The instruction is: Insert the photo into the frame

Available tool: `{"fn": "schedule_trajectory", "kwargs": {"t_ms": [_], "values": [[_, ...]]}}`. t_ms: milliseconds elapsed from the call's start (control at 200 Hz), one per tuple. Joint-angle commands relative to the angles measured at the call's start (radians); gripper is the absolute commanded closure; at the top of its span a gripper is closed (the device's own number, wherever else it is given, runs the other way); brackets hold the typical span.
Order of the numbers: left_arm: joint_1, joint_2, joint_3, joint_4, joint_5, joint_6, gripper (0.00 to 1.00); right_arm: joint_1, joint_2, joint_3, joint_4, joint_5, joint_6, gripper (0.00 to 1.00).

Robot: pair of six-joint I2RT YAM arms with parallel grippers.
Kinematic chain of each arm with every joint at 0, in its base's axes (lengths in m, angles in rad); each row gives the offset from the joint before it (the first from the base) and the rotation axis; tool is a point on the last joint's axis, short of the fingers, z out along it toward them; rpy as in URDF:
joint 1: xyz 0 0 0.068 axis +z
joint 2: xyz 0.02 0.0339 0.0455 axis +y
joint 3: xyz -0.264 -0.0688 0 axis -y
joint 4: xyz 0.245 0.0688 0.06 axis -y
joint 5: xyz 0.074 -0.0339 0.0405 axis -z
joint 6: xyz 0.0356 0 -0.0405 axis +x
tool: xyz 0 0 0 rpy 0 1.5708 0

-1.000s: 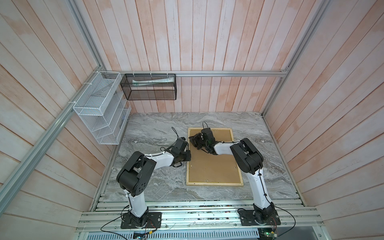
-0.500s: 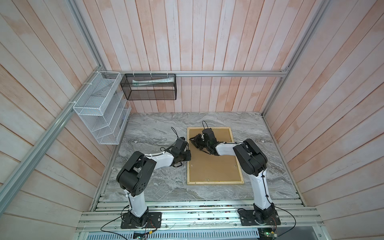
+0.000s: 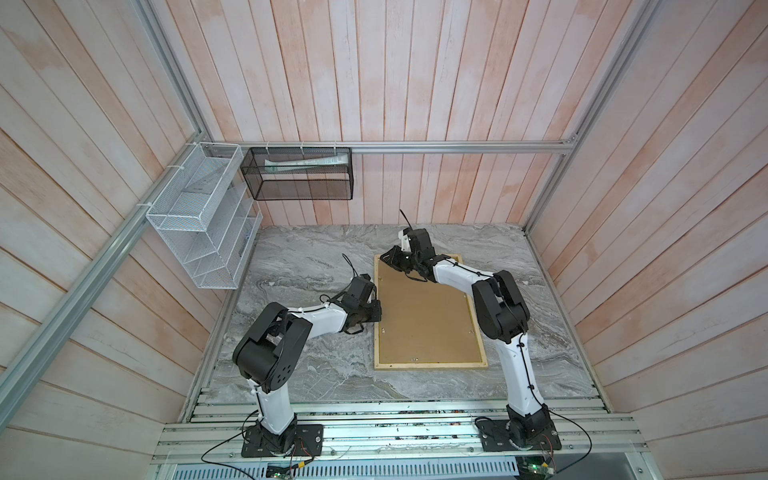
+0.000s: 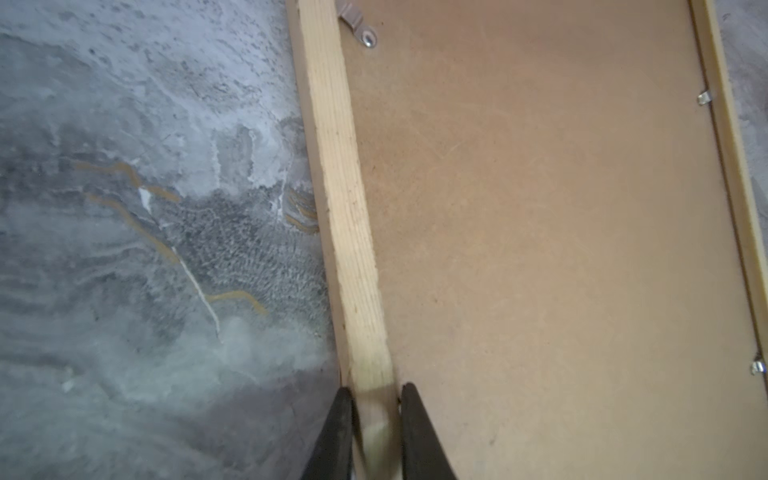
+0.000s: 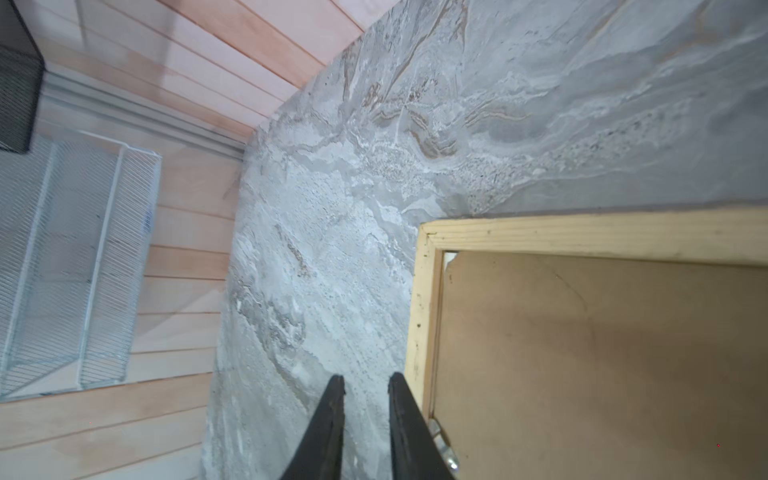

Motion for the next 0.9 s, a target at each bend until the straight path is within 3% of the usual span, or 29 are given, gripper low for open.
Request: {"fn": "schedule_trajectory", "kwargs": {"t_ms": [0,515,895], "values": [[-0.025,0.007,-0.02,-0.119,0.144,0.06,0.93,0.005,0.062,0.038,-0.164,-0.047,-0.141,0.79],[-0.025,0.014,-0.014,-0.13,0.139,0.057,0.93,0.006,0.088,0.002,-0.165,-0.162,-0.223,0.8],[-0.025,0.033,0.0,-0.142,0.123,0.047,0.93,0.005,0.049,-0.092,-0.109,-0.247,-0.213,0.8]]}}
